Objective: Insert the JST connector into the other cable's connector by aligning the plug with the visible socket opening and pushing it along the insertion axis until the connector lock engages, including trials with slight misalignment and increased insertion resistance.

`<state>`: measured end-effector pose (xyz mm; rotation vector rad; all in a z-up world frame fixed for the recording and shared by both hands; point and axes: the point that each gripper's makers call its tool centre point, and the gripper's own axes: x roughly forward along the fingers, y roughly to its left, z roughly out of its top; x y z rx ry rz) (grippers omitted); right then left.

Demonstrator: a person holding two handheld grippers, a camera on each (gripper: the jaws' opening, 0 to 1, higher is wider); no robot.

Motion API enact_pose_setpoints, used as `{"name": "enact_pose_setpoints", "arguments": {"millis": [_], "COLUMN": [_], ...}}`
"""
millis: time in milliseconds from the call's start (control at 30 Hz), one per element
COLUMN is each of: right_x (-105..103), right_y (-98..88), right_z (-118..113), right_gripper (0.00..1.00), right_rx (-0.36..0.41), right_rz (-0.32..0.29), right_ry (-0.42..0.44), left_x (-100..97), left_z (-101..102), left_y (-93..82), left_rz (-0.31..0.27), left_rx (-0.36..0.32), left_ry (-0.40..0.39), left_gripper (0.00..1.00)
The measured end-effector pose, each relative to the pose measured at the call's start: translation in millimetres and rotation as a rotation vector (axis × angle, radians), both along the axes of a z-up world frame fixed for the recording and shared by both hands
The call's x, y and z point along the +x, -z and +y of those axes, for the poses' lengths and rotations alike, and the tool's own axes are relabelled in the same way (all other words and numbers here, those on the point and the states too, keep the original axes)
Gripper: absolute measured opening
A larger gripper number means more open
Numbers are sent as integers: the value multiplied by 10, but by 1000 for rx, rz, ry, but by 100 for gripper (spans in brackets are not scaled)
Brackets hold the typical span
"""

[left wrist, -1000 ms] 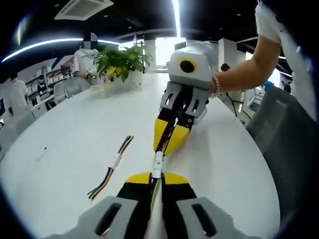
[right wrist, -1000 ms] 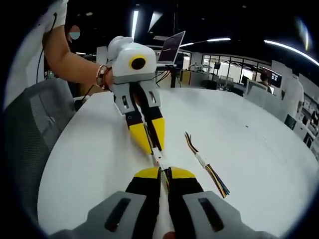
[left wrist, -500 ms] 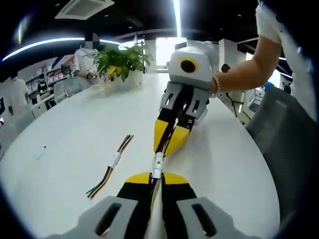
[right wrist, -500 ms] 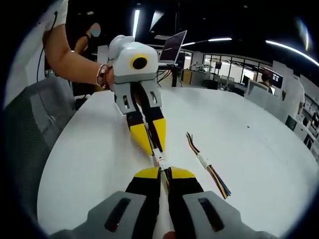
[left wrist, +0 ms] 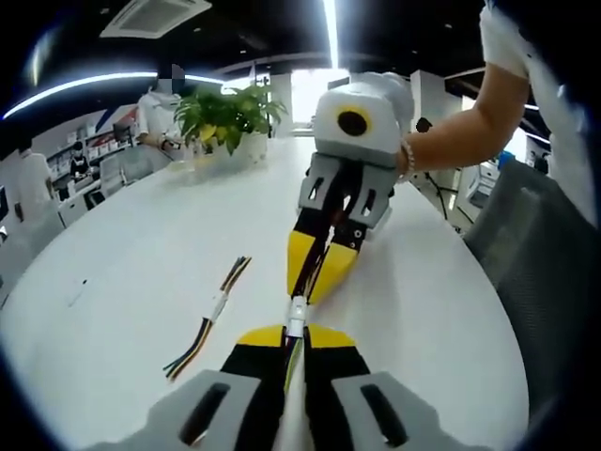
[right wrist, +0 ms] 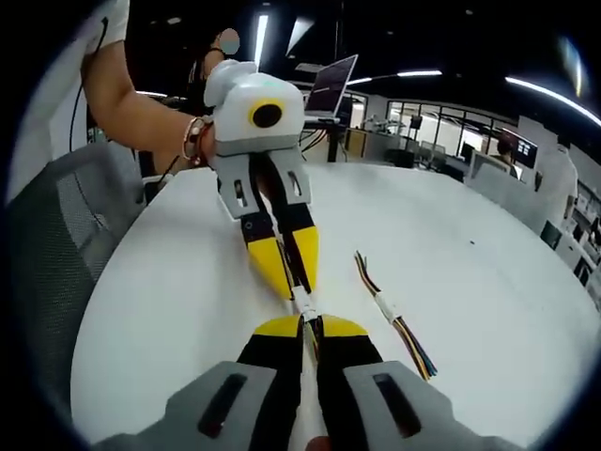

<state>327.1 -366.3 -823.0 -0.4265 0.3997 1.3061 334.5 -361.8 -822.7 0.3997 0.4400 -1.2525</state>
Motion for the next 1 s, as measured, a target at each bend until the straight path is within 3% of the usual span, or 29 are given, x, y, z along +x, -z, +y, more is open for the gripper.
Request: {"name": "enact_pose_setpoints", "arguments": {"millis": [1000], "right_x": [-2], "right_y": [66], "right_z": [-20], "right_gripper": [0], "right_rx": [-4], "right_rz": [29], "right_ry": [16], "left_x": [-13], "left_z": [-52], "left_y": [101], "left_rz": [9], "left_rx": [41], "left_ry": [18], "left_gripper": [0]}}
